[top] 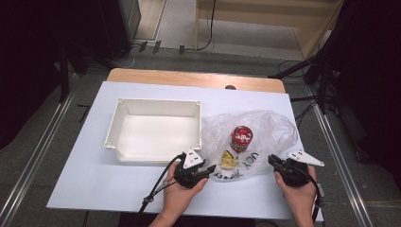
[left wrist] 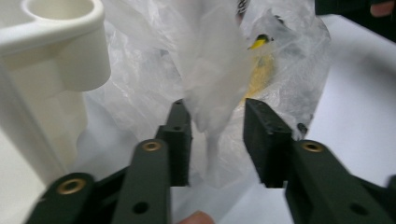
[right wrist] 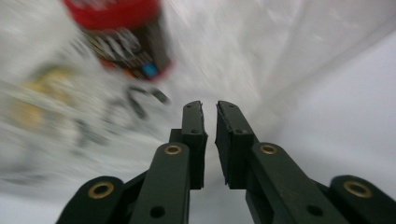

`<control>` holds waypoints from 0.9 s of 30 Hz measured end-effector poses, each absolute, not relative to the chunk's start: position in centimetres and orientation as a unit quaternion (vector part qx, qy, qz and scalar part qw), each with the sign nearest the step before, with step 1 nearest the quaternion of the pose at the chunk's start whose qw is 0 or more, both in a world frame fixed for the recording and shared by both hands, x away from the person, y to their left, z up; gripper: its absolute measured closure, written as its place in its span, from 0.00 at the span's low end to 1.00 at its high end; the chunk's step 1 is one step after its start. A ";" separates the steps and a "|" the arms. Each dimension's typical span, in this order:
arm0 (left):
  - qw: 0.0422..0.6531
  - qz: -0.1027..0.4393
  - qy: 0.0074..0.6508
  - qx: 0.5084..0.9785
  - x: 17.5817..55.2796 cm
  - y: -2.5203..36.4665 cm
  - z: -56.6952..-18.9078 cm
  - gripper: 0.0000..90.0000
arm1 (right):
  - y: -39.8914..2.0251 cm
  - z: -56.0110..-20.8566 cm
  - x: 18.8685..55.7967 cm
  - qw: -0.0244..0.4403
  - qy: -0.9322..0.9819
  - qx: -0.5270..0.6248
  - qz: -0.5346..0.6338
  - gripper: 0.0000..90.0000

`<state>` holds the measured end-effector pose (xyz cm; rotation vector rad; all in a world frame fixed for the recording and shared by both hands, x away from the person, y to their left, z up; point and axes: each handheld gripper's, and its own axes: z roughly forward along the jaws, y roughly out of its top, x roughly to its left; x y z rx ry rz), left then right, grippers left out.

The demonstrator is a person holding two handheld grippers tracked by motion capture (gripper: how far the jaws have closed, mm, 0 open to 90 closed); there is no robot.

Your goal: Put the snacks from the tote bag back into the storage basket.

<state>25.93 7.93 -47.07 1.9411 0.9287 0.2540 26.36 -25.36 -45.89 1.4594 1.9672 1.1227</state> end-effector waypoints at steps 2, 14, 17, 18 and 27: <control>0.481 0.111 0.378 0.783 25.4 8.3 -46.4 0.61 | -25.0 -44.4 25.9 0.239 0.706 0.508 0.431 0.91; 0.466 0.115 0.382 0.789 26.1 7.5 -46.0 0.92 | -21.7 -42.2 29.7 0.206 0.703 0.483 0.480 0.47; 0.454 0.104 0.392 0.793 26.5 7.5 -46.9 0.97 | -20.5 -43.0 30.8 0.201 0.716 0.484 0.461 0.32; 0.452 0.100 0.393 0.794 26.7 7.5 -47.1 0.98 | -20.2 -43.3 31.1 0.200 0.720 0.485 0.455 0.28; 0.452 0.095 0.397 0.793 26.8 7.6 -47.5 1.00 | -18.9 -45.3 32.7 0.186 0.728 0.500 0.432 0.21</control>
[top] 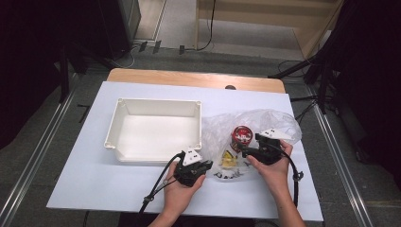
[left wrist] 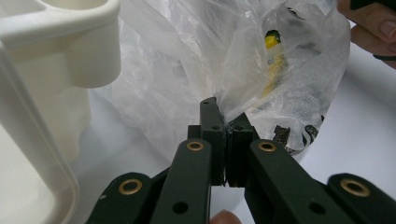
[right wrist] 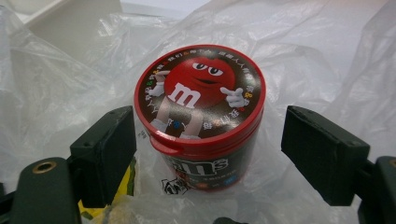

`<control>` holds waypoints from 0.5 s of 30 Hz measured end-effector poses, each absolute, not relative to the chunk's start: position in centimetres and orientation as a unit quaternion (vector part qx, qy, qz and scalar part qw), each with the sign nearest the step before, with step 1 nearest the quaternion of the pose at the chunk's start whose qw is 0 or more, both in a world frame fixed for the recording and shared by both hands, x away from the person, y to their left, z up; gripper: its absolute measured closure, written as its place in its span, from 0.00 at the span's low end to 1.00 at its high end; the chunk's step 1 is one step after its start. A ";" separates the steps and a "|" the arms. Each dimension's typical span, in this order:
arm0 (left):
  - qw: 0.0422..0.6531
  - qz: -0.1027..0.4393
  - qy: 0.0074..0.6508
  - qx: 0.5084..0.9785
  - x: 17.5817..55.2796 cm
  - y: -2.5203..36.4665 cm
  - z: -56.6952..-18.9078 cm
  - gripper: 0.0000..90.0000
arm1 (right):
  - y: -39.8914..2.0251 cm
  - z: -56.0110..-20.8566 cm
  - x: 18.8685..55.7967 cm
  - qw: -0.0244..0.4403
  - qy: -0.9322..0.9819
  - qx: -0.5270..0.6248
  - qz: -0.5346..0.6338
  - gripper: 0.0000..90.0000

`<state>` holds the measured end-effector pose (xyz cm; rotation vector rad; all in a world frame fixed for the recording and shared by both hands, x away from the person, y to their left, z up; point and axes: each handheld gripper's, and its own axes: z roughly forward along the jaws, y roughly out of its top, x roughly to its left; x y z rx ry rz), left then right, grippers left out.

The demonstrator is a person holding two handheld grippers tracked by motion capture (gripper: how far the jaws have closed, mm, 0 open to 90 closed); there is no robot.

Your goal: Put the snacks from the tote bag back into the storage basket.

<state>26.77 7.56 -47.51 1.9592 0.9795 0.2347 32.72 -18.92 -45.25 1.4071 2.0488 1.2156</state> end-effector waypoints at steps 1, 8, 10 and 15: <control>0.451 0.096 0.396 0.794 26.7 7.5 -47.5 1.00 | -18.8 -45.4 32.9 0.185 0.727 0.501 0.432 0.21; 0.440 0.097 0.401 0.798 26.8 7.3 -47.7 1.00 | -18.1 -45.9 33.2 0.193 0.725 0.508 0.422 0.19; 0.440 0.092 0.407 0.795 26.9 7.3 -47.7 1.00 | -18.1 -45.1 32.5 0.214 0.707 0.512 0.438 0.18; 0.436 0.095 0.408 0.796 27.0 7.3 -47.8 1.00 | -17.4 -41.7 30.3 0.256 0.668 0.493 0.494 0.30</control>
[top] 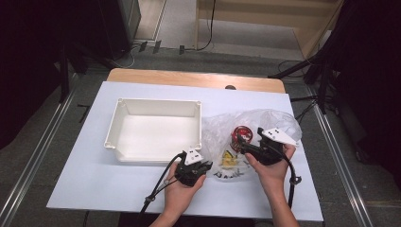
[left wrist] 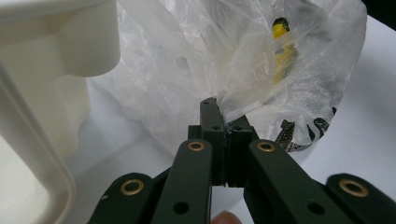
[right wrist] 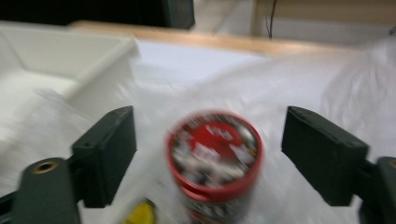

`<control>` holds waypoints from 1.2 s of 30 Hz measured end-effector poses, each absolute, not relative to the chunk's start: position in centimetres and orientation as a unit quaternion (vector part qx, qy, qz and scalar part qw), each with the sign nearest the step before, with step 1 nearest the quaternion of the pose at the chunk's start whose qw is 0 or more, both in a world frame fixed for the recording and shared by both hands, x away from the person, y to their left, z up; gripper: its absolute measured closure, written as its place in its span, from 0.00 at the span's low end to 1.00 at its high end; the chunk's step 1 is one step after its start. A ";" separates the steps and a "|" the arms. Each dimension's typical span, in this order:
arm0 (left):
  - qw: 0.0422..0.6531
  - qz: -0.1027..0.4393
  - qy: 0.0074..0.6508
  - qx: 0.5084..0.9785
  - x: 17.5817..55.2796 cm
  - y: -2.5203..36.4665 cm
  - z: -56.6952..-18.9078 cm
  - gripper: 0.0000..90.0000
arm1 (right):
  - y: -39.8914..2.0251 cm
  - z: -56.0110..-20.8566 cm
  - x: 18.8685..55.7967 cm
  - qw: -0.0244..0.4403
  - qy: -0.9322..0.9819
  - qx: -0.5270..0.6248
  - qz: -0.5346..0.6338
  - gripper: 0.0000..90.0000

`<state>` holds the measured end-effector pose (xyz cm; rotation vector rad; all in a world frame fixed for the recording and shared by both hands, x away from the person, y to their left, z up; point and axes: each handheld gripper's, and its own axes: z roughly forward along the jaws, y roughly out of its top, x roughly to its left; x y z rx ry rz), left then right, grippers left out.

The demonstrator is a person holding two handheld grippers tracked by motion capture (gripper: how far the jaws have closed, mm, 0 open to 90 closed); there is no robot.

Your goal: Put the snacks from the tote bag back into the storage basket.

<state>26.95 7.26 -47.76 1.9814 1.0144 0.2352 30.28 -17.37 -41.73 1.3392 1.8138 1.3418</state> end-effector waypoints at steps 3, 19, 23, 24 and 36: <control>0.435 0.094 0.409 0.797 27.0 7.2 -47.8 1.00 | -14.7 -40.9 28.9 0.233 0.685 0.434 0.537 0.52; 0.440 0.090 0.411 0.793 26.8 7.7 -47.7 0.99 | -10.1 -48.4 32.6 0.114 0.780 0.460 0.410 1.00; 0.477 0.106 0.418 0.766 26.3 8.5 -47.2 0.84 | -10.8 -48.5 32.3 0.113 0.774 0.472 0.407 1.00; 0.489 0.115 0.416 0.758 26.1 8.6 -47.0 0.79 | -11.0 -48.6 32.2 0.110 0.771 0.473 0.412 1.00; 0.439 0.130 0.431 0.778 28.0 6.4 -47.5 0.95 | -11.4 -48.7 31.9 0.101 0.761 0.481 0.423 1.00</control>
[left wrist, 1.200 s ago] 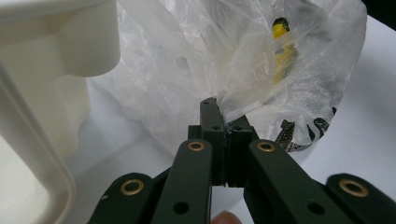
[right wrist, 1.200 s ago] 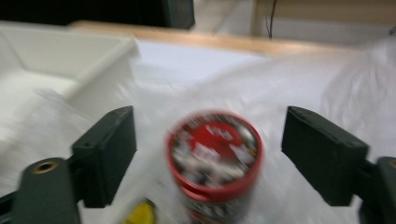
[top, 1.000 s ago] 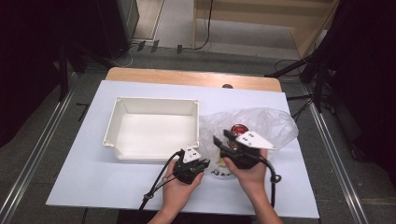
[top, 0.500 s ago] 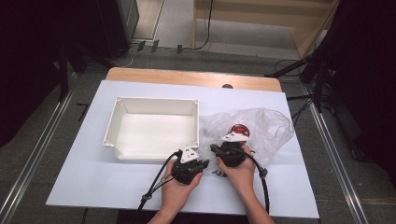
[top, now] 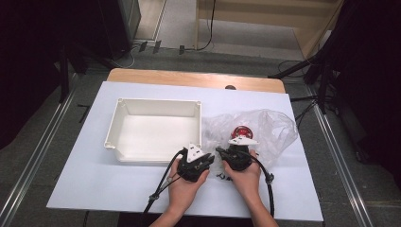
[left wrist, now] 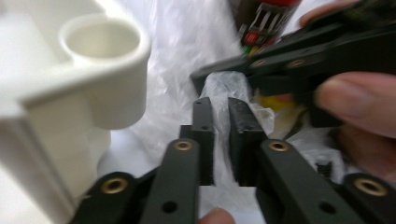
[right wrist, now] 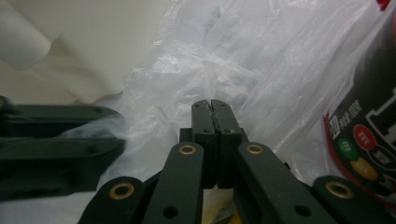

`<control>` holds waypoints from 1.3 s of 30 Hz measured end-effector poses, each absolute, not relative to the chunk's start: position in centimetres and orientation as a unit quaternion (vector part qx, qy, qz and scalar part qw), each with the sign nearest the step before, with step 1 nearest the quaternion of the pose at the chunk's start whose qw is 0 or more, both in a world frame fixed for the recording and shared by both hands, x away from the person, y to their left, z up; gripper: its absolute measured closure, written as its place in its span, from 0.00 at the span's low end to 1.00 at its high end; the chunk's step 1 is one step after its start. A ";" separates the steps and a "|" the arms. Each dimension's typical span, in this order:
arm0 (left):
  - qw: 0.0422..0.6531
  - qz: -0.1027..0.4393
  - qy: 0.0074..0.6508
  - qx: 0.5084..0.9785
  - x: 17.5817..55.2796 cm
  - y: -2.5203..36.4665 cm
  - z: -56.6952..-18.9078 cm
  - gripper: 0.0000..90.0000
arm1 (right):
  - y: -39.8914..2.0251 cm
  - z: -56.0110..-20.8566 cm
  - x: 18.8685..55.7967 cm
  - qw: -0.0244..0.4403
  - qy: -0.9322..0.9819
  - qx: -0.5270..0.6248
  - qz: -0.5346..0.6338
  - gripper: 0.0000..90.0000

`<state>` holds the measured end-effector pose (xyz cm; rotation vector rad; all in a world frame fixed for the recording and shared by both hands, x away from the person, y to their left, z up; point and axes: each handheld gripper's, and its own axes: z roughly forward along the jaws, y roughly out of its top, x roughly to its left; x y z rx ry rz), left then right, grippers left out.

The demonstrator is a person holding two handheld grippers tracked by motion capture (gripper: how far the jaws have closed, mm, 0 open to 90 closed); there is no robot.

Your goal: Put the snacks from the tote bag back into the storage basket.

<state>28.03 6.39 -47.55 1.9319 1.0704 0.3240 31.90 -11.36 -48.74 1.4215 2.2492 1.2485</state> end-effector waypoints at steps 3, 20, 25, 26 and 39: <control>0.417 0.127 0.433 0.789 28.4 6.0 -47.7 1.00 | -11.5 -48.6 31.5 0.106 0.764 0.471 0.428 0.97; 0.408 0.112 0.438 0.793 28.6 6.0 -47.9 1.00 | -18.5 -43.2 30.2 0.236 0.683 0.491 0.486 0.25; 0.408 0.114 0.435 0.794 28.6 6.0 -47.9 1.00 | -19.1 -44.7 31.0 0.225 0.687 0.505 0.471 0.20; 0.408 0.114 0.435 0.794 28.6 5.9 -47.9 1.00 | -19.0 -44.9 31.1 0.223 0.690 0.505 0.468 0.20; 0.408 0.114 0.434 0.795 28.6 5.9 -47.9 1.00 | -17.9 -46.8 32.6 0.207 0.703 0.520 0.439 0.20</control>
